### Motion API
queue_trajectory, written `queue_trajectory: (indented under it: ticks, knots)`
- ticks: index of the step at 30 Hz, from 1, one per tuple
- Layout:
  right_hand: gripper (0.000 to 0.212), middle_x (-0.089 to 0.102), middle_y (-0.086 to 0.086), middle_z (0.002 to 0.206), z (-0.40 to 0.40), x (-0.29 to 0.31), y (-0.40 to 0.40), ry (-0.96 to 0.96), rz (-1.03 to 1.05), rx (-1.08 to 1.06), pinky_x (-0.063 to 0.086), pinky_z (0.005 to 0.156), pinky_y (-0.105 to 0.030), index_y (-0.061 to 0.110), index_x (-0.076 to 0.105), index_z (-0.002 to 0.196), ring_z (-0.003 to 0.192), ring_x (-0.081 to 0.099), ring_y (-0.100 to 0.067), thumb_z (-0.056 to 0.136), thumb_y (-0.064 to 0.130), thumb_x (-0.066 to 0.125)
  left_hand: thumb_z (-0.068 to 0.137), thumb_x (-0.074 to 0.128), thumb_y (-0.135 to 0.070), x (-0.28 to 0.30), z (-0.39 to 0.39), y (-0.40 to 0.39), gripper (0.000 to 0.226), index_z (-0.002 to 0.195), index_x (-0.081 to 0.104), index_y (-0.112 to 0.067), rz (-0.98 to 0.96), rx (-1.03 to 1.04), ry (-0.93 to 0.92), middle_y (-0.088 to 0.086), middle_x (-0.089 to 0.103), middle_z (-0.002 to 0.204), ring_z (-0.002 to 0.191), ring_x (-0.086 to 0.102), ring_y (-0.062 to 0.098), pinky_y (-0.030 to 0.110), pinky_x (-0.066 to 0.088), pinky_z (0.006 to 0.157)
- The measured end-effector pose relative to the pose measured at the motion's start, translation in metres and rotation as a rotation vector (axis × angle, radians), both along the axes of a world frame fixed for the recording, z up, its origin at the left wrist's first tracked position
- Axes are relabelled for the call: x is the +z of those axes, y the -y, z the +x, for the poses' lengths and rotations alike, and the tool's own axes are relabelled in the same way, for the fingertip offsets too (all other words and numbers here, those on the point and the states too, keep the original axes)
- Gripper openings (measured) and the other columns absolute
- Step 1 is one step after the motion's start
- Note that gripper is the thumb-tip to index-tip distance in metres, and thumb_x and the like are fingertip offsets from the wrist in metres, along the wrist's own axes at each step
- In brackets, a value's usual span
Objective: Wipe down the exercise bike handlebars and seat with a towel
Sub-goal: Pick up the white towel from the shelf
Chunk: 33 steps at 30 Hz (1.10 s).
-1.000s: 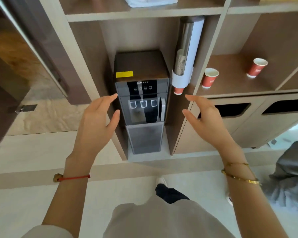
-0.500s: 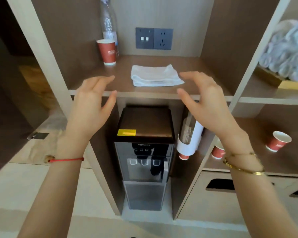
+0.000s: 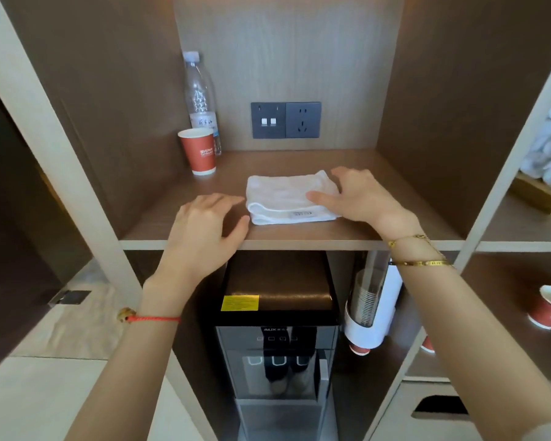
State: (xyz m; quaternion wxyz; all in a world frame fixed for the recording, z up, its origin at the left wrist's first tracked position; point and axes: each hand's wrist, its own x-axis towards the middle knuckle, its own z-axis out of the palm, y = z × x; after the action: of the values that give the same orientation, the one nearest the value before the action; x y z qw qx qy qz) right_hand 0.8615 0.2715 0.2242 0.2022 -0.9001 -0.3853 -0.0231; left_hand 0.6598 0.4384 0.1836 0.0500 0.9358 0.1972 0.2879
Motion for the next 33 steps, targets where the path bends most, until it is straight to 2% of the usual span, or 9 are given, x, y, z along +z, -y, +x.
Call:
queue_trajectory:
  ticks: [2,5,9,13,18,23,27,30,33]
  knots:
    - [0.068,0.063,-0.007,0.121,0.000,-0.002,-0.006,-0.033,-0.031,-0.001,0.050,0.092,-0.048,0.015,0.055,0.128,0.114,0.055,-0.030,0.083,0.066,0.056,0.095,0.048,-0.040,-0.003,0.001,-0.002,0.037,0.122,0.062,-0.020,-0.039,-0.019,0.002,-0.001,0.064,0.122,0.113,0.057,0.022,0.045,0.047,0.097]
    - [0.065,0.062,-0.007,0.126,0.000,-0.003,-0.009,-0.063,-0.012,-0.004,0.050,0.093,-0.044,0.013,0.054,0.133,0.112,0.057,-0.027,0.086,0.058,0.061,0.096,0.049,-0.037,-0.006,0.001,-0.002,0.033,0.121,0.063,-0.020,-0.066,-0.031,0.020,-0.002,0.063,0.121,0.113,0.056,0.021,0.043,0.049,0.094]
    - [0.057,0.052,-0.008,0.136,-0.009,0.001,-0.014,-0.095,0.106,0.030,0.042,0.087,-0.032,0.016,0.047,0.139,0.121,0.050,-0.026,0.089,0.032,0.067,0.097,0.048,-0.036,-0.007,0.000,0.000,0.032,0.120,0.064,-0.020,-0.084,-0.039,0.040,-0.003,0.062,0.123,0.114,0.055,0.020,0.044,0.049,0.094]
    - [0.041,0.057,-0.012,0.123,-0.020,-0.001,-0.020,-0.086,0.176,0.027,0.044,0.079,-0.033,0.012,0.055,0.129,0.104,0.053,-0.025,0.088,0.012,0.059,0.097,0.048,-0.033,-0.008,-0.007,0.004,0.030,0.120,0.065,-0.022,-0.078,-0.031,0.092,-0.006,0.060,0.125,0.116,0.054,0.014,0.039,0.049,0.095]
    - [0.034,0.060,0.000,0.107,-0.025,-0.001,-0.008,-0.140,0.443,0.029,0.043,0.075,-0.028,0.013,0.060,0.123,0.098,0.052,-0.017,0.088,0.015,0.059,0.096,0.052,-0.028,-0.007,-0.023,0.009,0.028,0.119,0.066,-0.021,-0.049,0.005,0.135,-0.005,0.060,0.126,0.118,0.053,0.014,0.041,0.049,0.097]
    - [0.025,0.066,0.009,0.101,-0.049,0.007,0.012,-0.379,0.766,0.191,0.056,0.084,-0.031,0.023,0.063,0.110,0.098,0.064,-0.012,0.087,0.013,0.062,0.094,0.054,-0.024,-0.003,-0.048,0.025,0.028,0.119,0.067,-0.019,-0.032,0.017,0.216,-0.004,0.059,0.128,0.119,0.055,0.015,0.035,0.048,0.099]
    - [0.025,0.069,0.003,0.107,-0.076,0.000,0.025,-0.480,0.846,0.381,0.056,0.081,-0.025,0.017,0.064,0.116,0.099,0.066,-0.013,0.091,0.013,0.063,0.094,0.056,-0.024,-0.007,-0.079,0.042,0.029,0.120,0.066,-0.018,-0.049,0.082,0.271,-0.004,0.061,0.128,0.115,0.058,0.013,0.032,0.053,0.091]
    - [0.029,0.067,0.000,0.110,-0.097,-0.014,0.026,-0.571,0.826,0.481,0.053,0.076,-0.023,0.016,0.063,0.118,0.101,0.065,-0.016,0.089,0.020,0.064,0.094,0.055,-0.026,-0.017,-0.107,0.053,0.029,0.120,0.066,-0.019,-0.041,0.149,0.274,-0.004,0.062,0.125,0.113,0.059,0.010,0.027,0.050,0.094]
    - [0.036,0.066,-0.001,0.111,-0.121,-0.034,0.021,-0.653,0.773,0.570,0.051,0.074,-0.021,0.015,0.062,0.118,0.101,0.064,-0.015,0.084,0.026,0.061,0.094,0.055,-0.026,-0.037,-0.138,0.062,0.030,0.120,0.066,-0.017,-0.058,0.223,0.246,-0.002,0.063,0.124,0.111,0.060,0.012,0.031,0.054,0.093]
